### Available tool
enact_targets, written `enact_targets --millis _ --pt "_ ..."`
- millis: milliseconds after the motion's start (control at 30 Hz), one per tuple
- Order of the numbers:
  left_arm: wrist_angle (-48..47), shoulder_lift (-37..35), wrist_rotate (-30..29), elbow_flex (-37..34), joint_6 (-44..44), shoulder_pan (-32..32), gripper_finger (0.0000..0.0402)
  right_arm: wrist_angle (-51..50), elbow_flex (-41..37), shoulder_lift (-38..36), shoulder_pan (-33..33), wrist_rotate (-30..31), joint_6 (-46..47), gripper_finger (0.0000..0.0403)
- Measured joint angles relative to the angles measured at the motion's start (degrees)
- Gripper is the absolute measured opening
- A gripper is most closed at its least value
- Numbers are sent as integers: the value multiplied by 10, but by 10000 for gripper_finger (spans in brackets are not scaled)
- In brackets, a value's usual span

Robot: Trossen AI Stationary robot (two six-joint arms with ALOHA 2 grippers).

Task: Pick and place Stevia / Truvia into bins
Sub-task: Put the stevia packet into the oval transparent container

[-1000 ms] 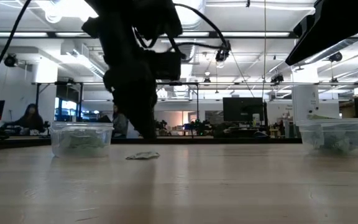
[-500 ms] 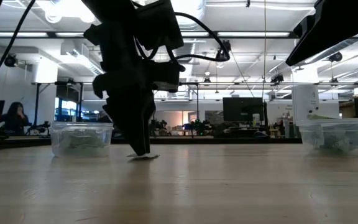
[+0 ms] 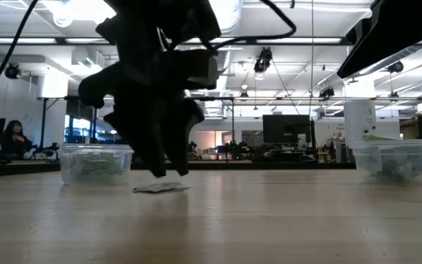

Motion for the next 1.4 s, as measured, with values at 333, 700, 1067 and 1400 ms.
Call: enact_targets --millis 333,700,1067,1400 --pt "-63 -3 -14 29 -163 3 254 0 0 0 0 0 0 73" --pt "-59 25 -5 25 -222 2 254 0 0 0 0 0 0 76" --pt "-61 35 0 27 -182 -1 254 0 -1 0 0 0 -4 68" --pt "-63 36 -10 29 -132 -5 253 0 -1 0 0 0 -4 77"
